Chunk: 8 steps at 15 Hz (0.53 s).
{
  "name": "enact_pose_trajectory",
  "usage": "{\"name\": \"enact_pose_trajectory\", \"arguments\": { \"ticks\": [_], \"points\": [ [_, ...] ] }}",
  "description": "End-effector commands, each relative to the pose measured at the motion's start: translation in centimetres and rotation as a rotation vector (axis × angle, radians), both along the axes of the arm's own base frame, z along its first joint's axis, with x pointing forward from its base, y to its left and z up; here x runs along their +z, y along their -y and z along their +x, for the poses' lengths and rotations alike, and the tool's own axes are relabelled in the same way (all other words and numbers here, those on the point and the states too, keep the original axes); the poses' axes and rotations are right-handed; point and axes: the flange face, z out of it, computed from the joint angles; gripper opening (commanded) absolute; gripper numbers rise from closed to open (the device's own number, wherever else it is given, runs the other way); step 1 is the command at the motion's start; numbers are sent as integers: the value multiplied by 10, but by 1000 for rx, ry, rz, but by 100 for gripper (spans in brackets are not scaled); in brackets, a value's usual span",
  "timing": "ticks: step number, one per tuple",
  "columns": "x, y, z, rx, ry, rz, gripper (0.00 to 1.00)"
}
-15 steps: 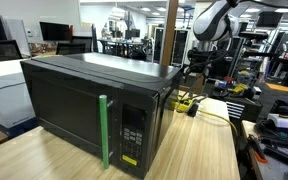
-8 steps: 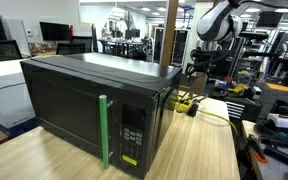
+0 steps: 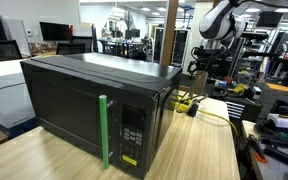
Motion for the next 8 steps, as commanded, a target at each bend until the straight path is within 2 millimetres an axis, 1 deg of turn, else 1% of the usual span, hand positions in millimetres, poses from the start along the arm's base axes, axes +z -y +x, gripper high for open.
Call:
{"name": "enact_pose_trajectory", "arguments": {
  "ticks": [1,3,6,8],
  "points": [
    [1,13,-6,-34,65,54,100],
    [-2,13,-3,17,105,84,100],
    [-8,2,7,158,161,135,100],
    [-12,-6,15,214,178,192,100]
  ]
}}
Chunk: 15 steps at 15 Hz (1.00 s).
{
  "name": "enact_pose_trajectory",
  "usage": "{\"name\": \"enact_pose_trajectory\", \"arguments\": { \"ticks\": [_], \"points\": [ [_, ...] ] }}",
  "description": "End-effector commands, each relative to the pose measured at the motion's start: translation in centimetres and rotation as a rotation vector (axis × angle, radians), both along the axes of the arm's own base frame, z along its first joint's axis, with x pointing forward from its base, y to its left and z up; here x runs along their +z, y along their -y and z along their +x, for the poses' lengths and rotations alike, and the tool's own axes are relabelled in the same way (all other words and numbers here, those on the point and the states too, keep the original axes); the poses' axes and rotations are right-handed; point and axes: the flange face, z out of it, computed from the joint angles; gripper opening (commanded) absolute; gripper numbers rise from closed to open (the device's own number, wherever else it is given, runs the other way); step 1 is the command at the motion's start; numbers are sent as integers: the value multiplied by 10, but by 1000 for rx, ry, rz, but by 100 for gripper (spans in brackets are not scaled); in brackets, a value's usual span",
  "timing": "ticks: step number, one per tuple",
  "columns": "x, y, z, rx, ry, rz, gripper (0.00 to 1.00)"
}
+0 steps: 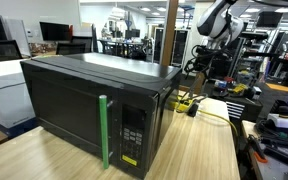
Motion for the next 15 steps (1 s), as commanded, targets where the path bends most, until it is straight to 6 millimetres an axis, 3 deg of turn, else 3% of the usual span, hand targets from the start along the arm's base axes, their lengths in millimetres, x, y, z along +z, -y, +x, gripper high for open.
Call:
{"name": "enact_pose_trajectory", "arguments": {
  "ticks": [1,6,15],
  "points": [
    [-7,-7,14,109,34,88,100],
    [-16,-12,22,127,-83,149,100],
    [-18,-12,30,91,-193,64,100]
  ]
}}
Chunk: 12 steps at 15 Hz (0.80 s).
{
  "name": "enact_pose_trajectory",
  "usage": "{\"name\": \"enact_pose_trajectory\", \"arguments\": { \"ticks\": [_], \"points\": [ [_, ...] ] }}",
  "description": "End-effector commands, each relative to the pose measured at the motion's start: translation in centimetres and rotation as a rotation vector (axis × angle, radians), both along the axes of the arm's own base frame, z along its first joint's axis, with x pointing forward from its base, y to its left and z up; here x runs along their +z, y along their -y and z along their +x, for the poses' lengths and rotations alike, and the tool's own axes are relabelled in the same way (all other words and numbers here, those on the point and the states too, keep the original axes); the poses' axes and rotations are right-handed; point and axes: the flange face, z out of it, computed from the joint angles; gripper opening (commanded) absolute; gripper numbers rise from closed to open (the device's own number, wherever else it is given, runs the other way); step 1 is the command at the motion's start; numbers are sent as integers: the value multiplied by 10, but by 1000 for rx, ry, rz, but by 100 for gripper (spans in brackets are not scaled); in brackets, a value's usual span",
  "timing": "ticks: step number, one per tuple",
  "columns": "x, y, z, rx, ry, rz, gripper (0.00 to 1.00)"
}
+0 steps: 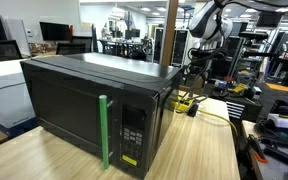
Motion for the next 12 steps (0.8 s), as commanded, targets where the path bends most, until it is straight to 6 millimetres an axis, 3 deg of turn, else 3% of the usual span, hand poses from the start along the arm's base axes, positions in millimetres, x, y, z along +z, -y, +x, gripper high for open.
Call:
{"name": "enact_pose_trajectory", "arguments": {
  "ticks": [1,3,4,6,7,12],
  "points": [
    [-2,1,7,-23,-33,-40,100],
    [-3,0,9,-32,-40,-52,95],
    [-2,0,10,-38,-44,-59,87],
    [-1,0,12,-46,-55,-78,85],
    [-1,-1,13,-45,-61,-85,96],
    [-2,-4,15,-45,-95,-107,100]
  ]
}}
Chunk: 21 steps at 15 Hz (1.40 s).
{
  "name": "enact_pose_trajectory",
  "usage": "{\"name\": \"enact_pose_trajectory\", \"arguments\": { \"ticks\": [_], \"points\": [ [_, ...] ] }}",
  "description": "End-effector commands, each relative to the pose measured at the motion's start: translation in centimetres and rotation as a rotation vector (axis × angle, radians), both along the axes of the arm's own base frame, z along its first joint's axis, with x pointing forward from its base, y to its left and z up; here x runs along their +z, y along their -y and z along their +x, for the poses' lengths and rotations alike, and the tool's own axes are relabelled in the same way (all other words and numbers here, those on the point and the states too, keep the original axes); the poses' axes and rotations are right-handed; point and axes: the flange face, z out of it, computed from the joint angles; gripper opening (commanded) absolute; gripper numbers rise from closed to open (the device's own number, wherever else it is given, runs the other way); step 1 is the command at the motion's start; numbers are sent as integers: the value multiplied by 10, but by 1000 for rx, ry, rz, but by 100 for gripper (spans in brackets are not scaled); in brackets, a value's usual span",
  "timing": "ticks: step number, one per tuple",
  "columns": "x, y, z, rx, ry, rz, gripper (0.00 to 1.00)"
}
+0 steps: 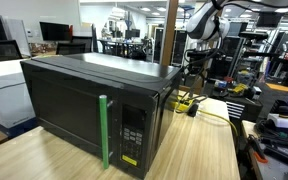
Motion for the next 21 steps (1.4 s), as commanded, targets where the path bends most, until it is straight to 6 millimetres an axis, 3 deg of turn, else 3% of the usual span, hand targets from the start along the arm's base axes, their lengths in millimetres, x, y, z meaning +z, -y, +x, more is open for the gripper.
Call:
{"name": "enact_pose_trajectory", "arguments": {
  "ticks": [1,21],
  "points": [
    [-3,0,4,-10,-34,-41,100],
    [-9,-3,12,-22,-67,-230,100]
  ]
}}
